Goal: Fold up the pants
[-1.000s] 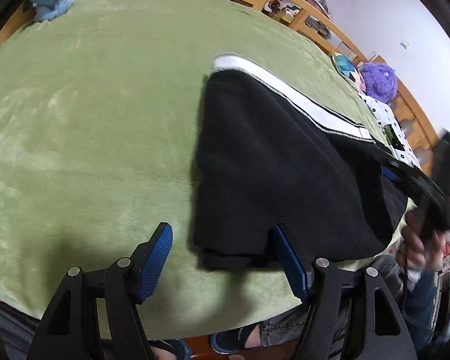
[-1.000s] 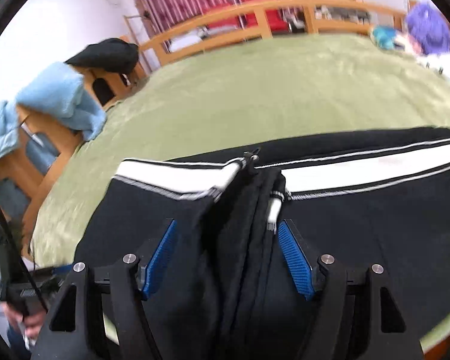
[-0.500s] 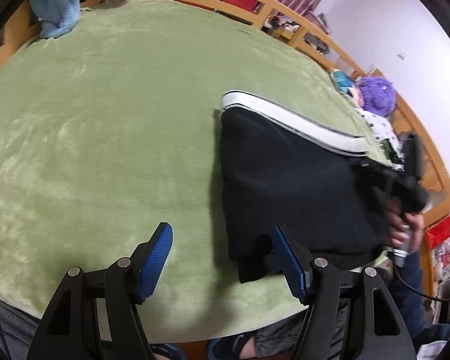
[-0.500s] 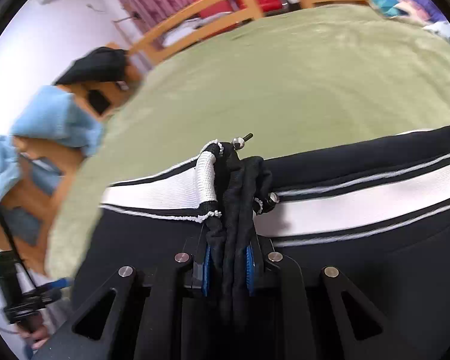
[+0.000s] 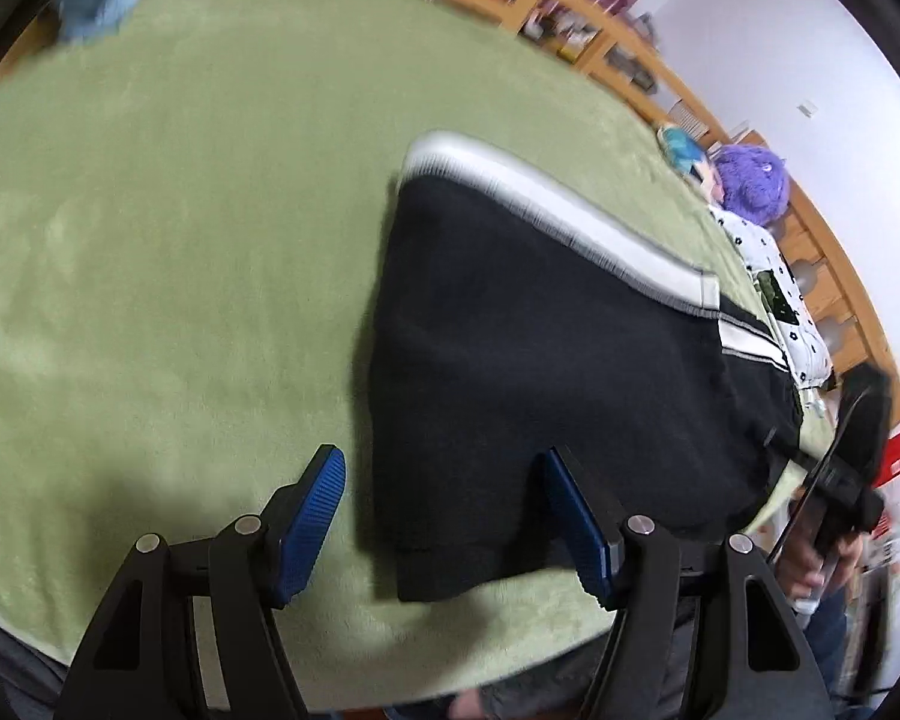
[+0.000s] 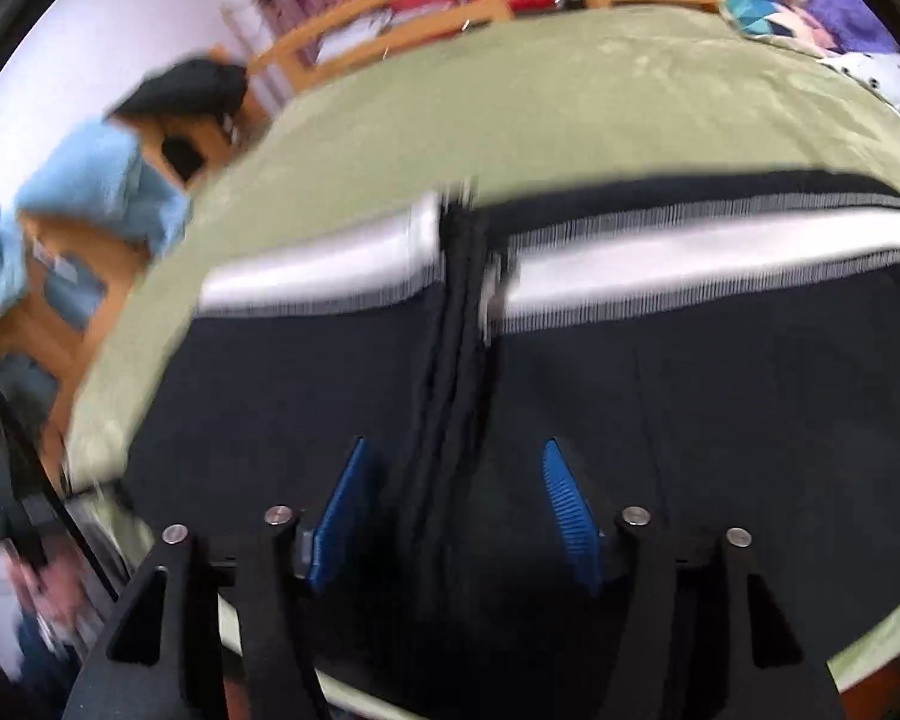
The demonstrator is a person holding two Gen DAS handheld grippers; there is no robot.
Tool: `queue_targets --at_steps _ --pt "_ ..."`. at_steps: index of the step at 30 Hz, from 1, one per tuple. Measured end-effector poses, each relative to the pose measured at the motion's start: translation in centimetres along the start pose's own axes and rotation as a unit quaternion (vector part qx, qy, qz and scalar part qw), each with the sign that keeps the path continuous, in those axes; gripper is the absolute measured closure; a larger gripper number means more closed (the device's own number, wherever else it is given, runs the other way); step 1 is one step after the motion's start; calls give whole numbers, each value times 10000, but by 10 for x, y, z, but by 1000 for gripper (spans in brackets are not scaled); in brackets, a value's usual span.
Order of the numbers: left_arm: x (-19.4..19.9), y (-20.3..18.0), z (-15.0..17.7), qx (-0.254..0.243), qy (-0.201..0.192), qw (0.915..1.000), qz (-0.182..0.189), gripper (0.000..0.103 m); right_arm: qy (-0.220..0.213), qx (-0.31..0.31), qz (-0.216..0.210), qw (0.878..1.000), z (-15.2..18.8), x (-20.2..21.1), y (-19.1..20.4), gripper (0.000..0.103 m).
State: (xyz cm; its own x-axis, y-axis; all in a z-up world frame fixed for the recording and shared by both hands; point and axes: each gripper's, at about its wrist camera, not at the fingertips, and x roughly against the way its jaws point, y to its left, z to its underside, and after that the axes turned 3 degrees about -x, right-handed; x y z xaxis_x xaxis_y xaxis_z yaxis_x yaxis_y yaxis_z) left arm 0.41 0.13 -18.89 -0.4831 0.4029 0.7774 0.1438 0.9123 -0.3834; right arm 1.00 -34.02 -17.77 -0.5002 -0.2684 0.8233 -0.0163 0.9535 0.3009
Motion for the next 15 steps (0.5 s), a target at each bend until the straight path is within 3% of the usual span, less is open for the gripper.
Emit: queue_targets --at_steps 2,5,7,10,15 --pt "8 -11 -7 -355 -207 9988 -276 36 118 31 131 9998 12 -5 -6 42" --pt "5 -22 -24 -486 -90 9982 -329 36 7 -6 94 10000 12 10 -8 42" --pt "-3 -23 -33 -492 -7 9982 -350 36 -337 -164 156 9992 9 29 -9 42" --pt "-15 -21 -47 -523 5 9963 -680 36 -770 -600 530 9938 14 59 -38 42" --pt "-44 3 -63 17 263 9991 -325 36 -1114 -1652 1432 9694 31 99 -116 39"
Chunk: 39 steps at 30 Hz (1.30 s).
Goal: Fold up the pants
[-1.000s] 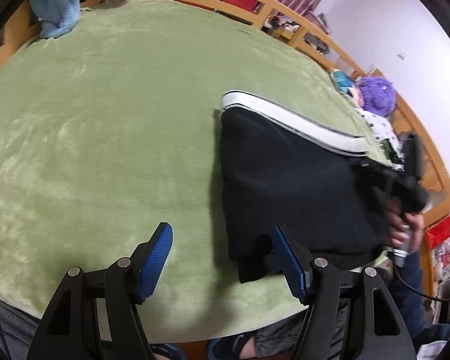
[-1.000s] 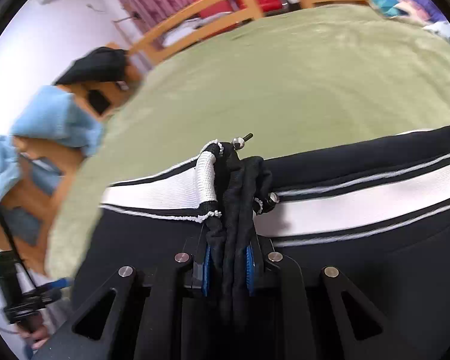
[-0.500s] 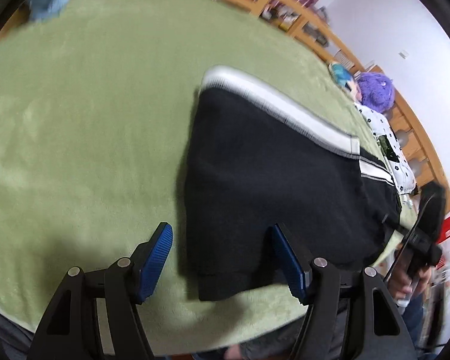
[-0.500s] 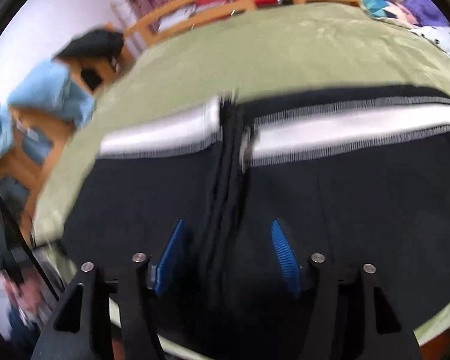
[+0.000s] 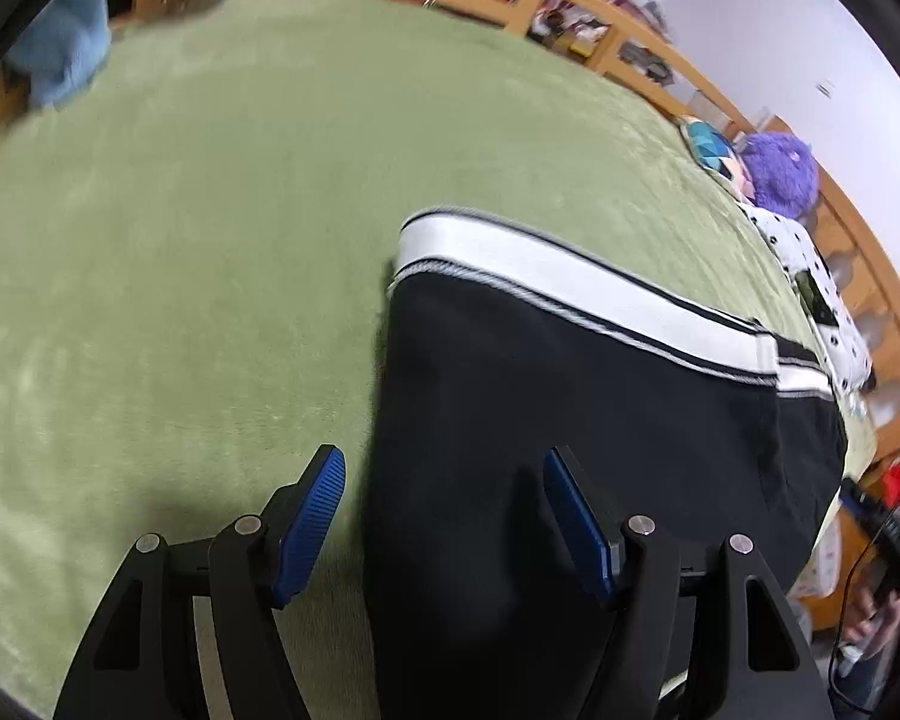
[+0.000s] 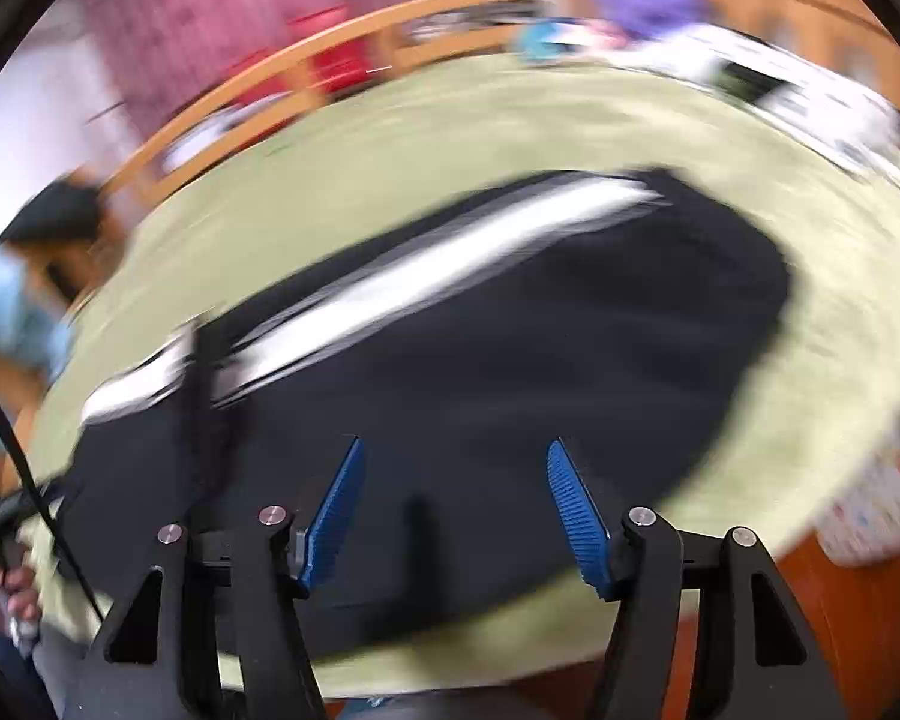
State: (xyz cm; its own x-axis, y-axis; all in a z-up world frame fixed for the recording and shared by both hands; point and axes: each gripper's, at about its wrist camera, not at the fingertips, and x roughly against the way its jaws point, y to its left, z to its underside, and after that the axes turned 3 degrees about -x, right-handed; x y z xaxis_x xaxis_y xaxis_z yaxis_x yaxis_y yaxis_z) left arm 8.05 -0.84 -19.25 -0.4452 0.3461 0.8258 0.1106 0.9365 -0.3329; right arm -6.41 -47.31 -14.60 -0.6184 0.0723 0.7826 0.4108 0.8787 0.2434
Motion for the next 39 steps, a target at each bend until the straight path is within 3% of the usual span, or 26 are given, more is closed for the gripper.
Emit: queue_targets --at_steps 5,8,14,18,21,24,25,27,32,35,39 --pt "-18 12 3 119 108 9996 242 36 75 -988 140 9950 -5 -10 -71 35" --pt "-23 12 -2 30 172 9993 337 36 21 -1445 -64 9895 -8 -21 -98 33" --pt "-37 0 -19 -139 317 9985 413 38 -43 -1878 -345 9816 -30 -61 -122 31" --pt "-48 2 -27 40 398 9978 536 38 -342 -2023 -449 9777 -47 -77 -128 28" --pt "-56 -4 -36 15 435 9976 536 39 -484 -2194 -433 9735 -56 -86 -127 31" --pt "-54 -8 -38 -32 402 9979 508 64 -557 -2087 -303 9759 -59 -85 -122 56" --pt "-49 -8 -38 -69 294 9982 526 80 -573 -2062 -324 9763 -59 -81 -120 61" --pt "-37 -7 -39 -165 86 9978 632 90 -607 -2067 -381 9758 -58 -67 -115 64" --pt "-3 6 -49 102 -195 9926 1191 91 -998 -1921 -242 9760 -71 -31 -80 68" --pt "19 13 -58 11 -346 9903 1343 91 -1286 -1735 -288 9760 -81 -4 -47 68" --pt "51 33 -73 -146 -568 9917 1148 91 -1441 -1526 -546 9762 -89 23 -3 69"
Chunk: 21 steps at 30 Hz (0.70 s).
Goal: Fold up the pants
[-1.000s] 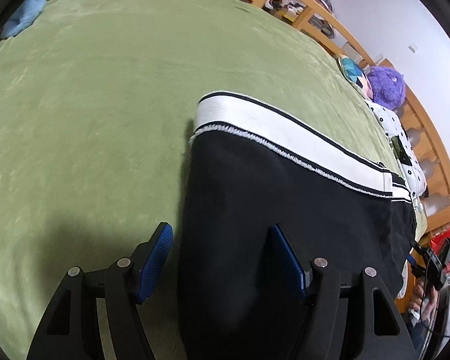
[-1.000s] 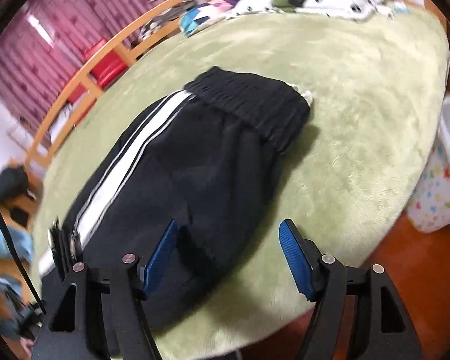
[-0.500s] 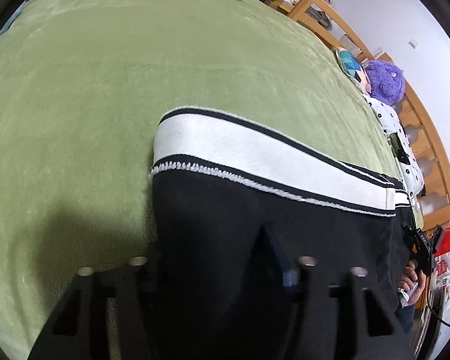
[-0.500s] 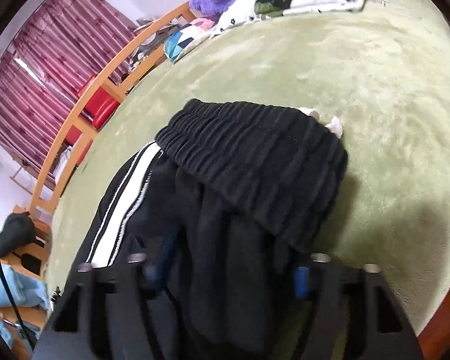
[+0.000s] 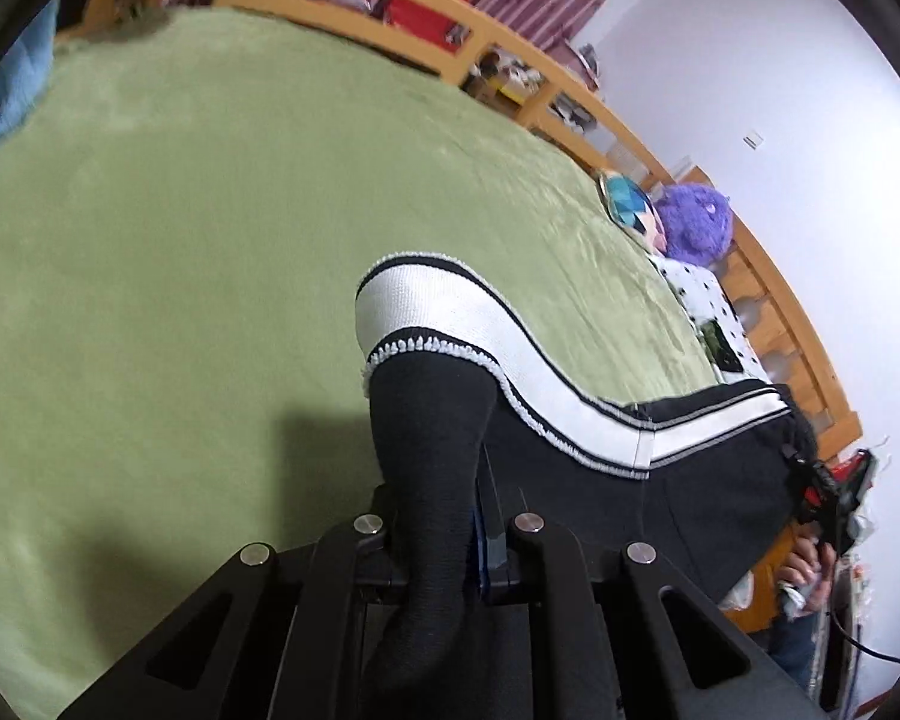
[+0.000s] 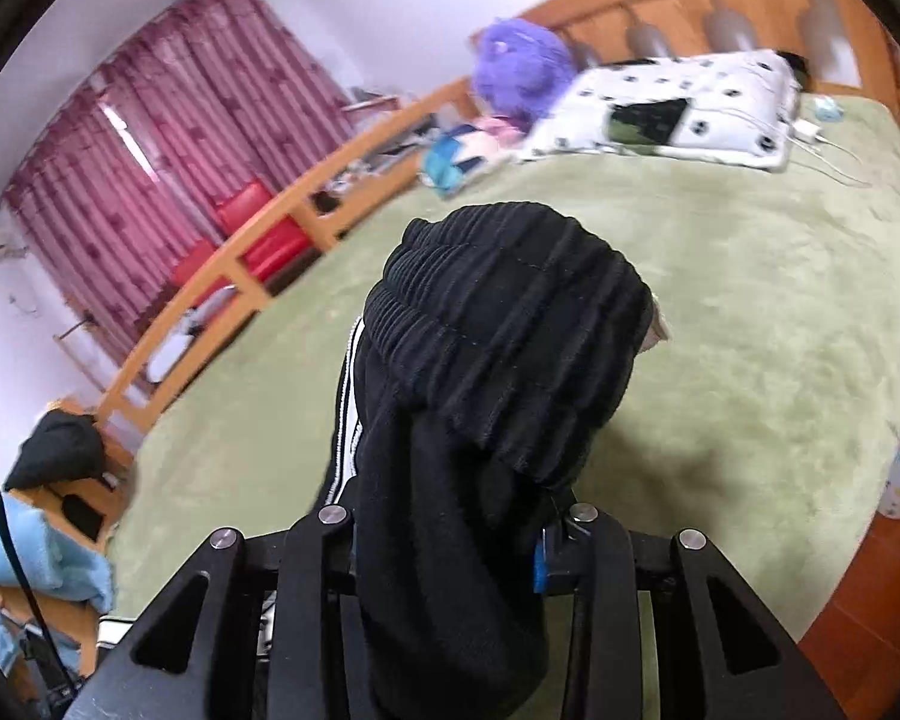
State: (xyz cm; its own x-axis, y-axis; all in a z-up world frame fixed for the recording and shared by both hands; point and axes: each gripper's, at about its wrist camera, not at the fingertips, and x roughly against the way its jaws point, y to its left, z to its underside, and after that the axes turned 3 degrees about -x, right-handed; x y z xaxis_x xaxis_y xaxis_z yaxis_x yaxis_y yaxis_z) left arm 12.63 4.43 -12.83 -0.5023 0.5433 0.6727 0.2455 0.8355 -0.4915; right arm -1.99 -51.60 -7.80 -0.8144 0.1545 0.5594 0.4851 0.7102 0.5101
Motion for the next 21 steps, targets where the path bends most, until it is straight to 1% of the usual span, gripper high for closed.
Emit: queue_targets --at_steps 3,5,8,10,11,12,14,15,16,17,18,19,21 --pt "37 27 -17 99 -188 9993 -310 91 214 66 -327 9992 13 3 31 69" --pt "62 49 -23 179 -307 9980 -522 91 370 122 -540 9978 31 0 51 69" --pt "88 84 -26 248 -292 9946 -964 91 610 186 -716 9954 61 -11 67 69" --pt "86 97 -23 309 -214 9937 -1055 91 931 130 -751 9927 85 -32 66 69" --pt "80 105 -20 332 -91 9937 -1062 91 1058 122 -685 9919 95 -42 65 69" --pt "71 111 -16 357 33 9930 -1122 90 1164 149 -425 9922 106 -56 61 68" --pt "56 117 -7 290 126 9894 -1421 85 1218 306 -20 9921 116 -70 54 66" --pt "50 120 -4 257 181 9852 -1684 78 1346 260 67 9905 119 -76 47 61" --pt "47 124 -1 297 219 9835 -1768 75 1512 158 78 9884 121 -79 39 55" --pt "48 127 1 352 222 9835 -1763 74 1690 101 129 9855 121 -80 33 53" --pt "50 130 4 459 212 9837 -1727 69 1857 84 187 9824 122 -79 28 53" --pt "53 131 7 520 211 9830 -1748 58 1930 90 222 9809 122 -75 24 53" --pt "66 129 15 471 148 9806 -1898 46 1905 203 385 9807 128 -59 21 52"
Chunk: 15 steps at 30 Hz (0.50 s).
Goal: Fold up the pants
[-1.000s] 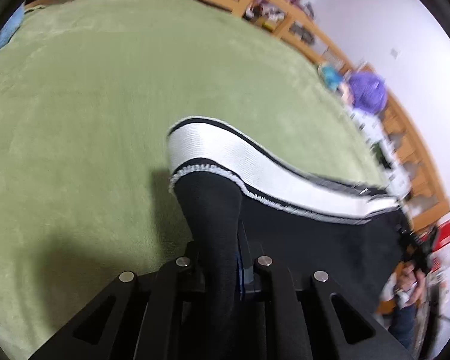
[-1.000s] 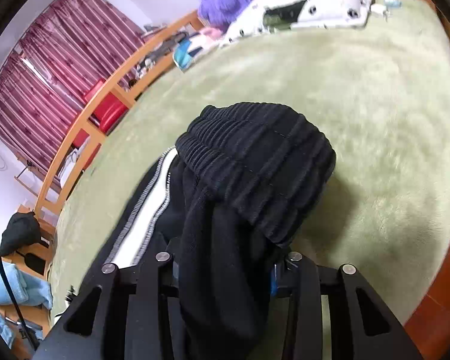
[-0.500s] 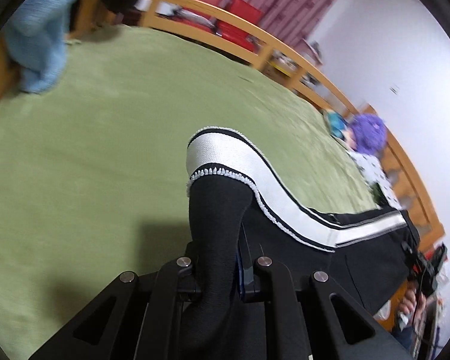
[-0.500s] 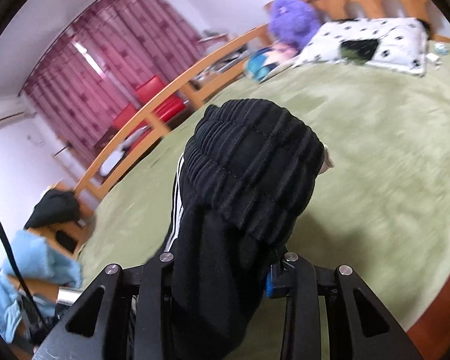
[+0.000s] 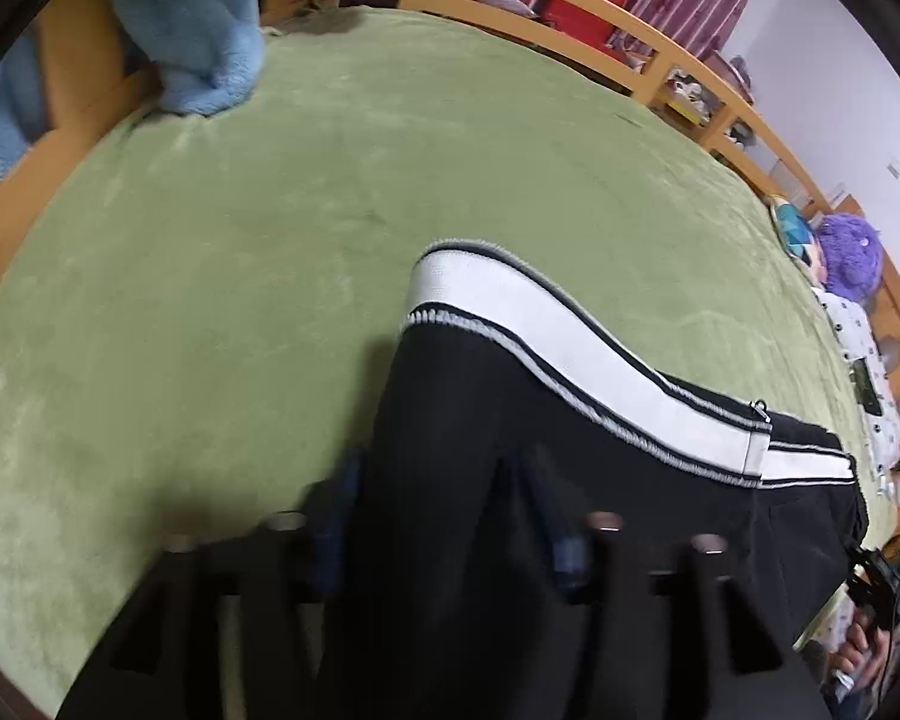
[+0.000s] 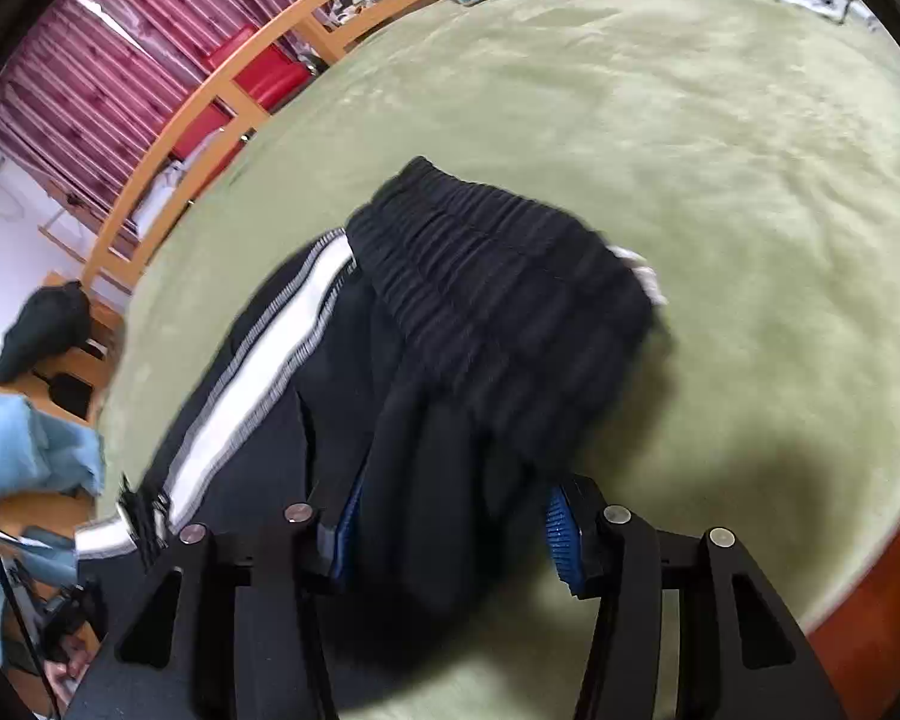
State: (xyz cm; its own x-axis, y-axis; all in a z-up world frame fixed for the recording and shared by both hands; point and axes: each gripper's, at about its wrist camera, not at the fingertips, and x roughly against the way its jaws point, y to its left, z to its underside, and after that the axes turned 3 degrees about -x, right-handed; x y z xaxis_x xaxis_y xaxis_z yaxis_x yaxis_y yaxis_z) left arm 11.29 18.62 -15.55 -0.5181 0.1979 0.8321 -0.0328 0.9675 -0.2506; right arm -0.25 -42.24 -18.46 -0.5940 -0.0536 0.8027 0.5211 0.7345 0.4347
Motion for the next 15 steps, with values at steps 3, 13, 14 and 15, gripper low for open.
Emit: queue_targets --at_steps 3,13,14,15 --pt "24 0 14 -157 -258 9995 -56 43 -211 379 279 9987 21 26 8 51" --pt "52 -21 62 -249 -318 9989 228 42 -522 1714 -169 9837 88 71 115 51" --pt "50 -20 66 -222 -284 9991 245 42 -463 1837 -283 9815 95 70 125 51" --pt "49 -20 71 -208 -268 9991 251 42 -416 1958 -367 9791 102 68 134 51"
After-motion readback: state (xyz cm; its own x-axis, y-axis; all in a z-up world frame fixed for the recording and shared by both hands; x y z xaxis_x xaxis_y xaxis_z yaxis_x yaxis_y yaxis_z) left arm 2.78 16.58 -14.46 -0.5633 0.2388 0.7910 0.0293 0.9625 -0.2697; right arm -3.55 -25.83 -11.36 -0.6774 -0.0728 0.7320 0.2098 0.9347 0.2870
